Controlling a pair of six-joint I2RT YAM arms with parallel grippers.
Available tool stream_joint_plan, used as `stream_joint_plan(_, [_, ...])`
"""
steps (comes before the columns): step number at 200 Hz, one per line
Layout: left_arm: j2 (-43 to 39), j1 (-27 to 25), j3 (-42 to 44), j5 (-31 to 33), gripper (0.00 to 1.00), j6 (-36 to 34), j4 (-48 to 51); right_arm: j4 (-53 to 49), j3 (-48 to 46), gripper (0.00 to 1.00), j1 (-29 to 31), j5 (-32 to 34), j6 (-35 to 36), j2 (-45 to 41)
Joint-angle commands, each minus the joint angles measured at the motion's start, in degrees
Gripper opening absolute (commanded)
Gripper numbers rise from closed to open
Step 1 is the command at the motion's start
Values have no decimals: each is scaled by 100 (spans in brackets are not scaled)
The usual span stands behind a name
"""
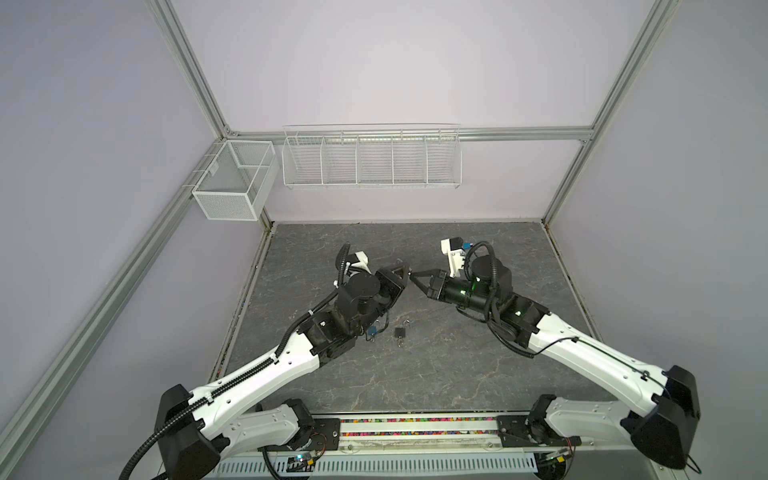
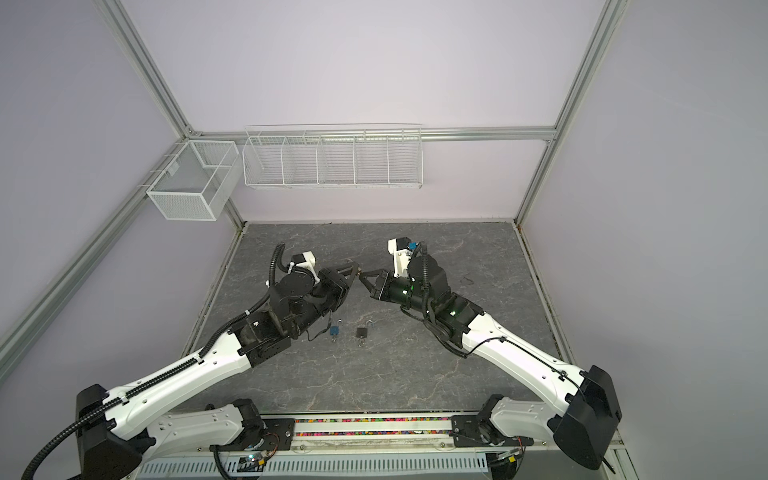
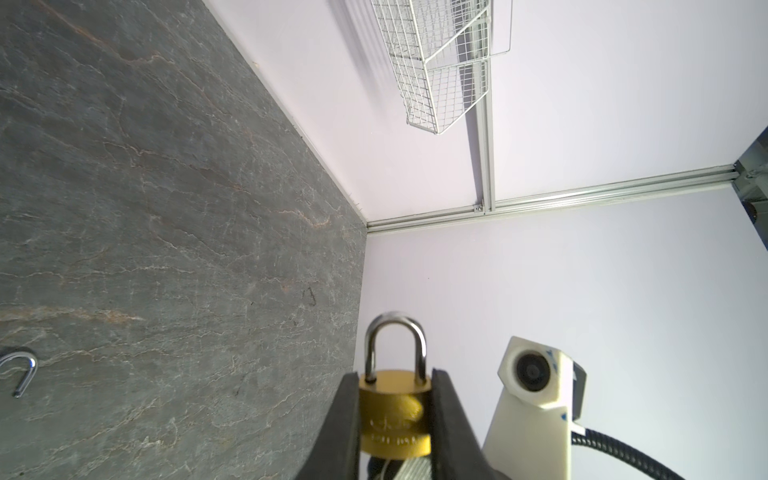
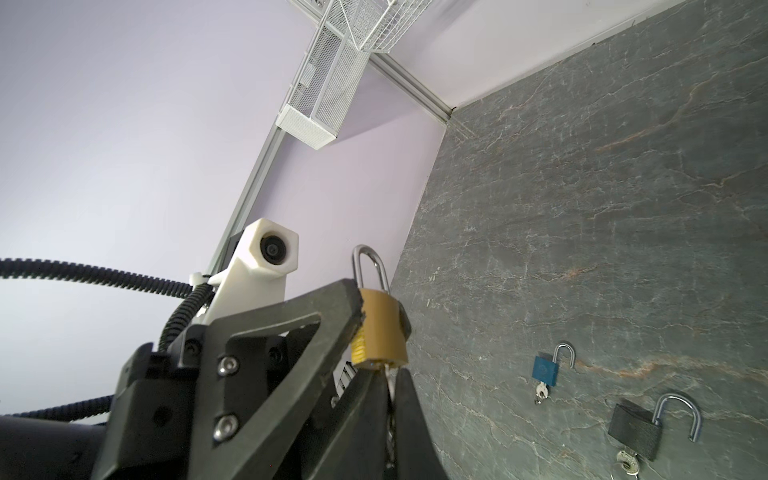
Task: Unlock with the key
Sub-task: 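Turn the key with the right gripper while the left holds the padlock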
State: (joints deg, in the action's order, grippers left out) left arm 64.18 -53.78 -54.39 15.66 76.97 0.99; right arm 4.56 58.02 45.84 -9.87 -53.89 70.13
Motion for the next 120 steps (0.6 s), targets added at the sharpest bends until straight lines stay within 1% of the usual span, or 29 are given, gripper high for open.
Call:
stream_joint_plan(1, [39,-212,-11,-445,0,-327,90,720,104,6,17,112,95,-169])
stream_joint_plan(40, [-60,-203,-202,-235,0,-657,231,376,113,7,38,374,390,-271])
stream_joint_plan(52, [-81,-203,-214,-187,0,-737,224,345,138,9,31,380,485,-293])
stream_joint_plan(74, [-158,-203,-178,-10,0,-833,287,60,225,19,32,454,691,-382])
stream_joint_plan(84, [-187,-195,-160,42,0,-890,296,-93,236,27,26,493,800,-448])
stream_joint_plan(95, [-207,-178,-223,94,0,-1105,364,-296,251,35,22,510,945,-515])
stream_joint_plan(110, [-257,-155,-315,196,0,-1429,550,-729,327,44,8,499,1111,-615])
stream_joint_plan(113, [-263,-147,-322,211,0,-1654,555,-814,339,46,7,495,1154,-643])
stream_joint_plan(120, [-282,-133,-339,282,0,-1900,648,-1005,371,49,11,495,1270,-715])
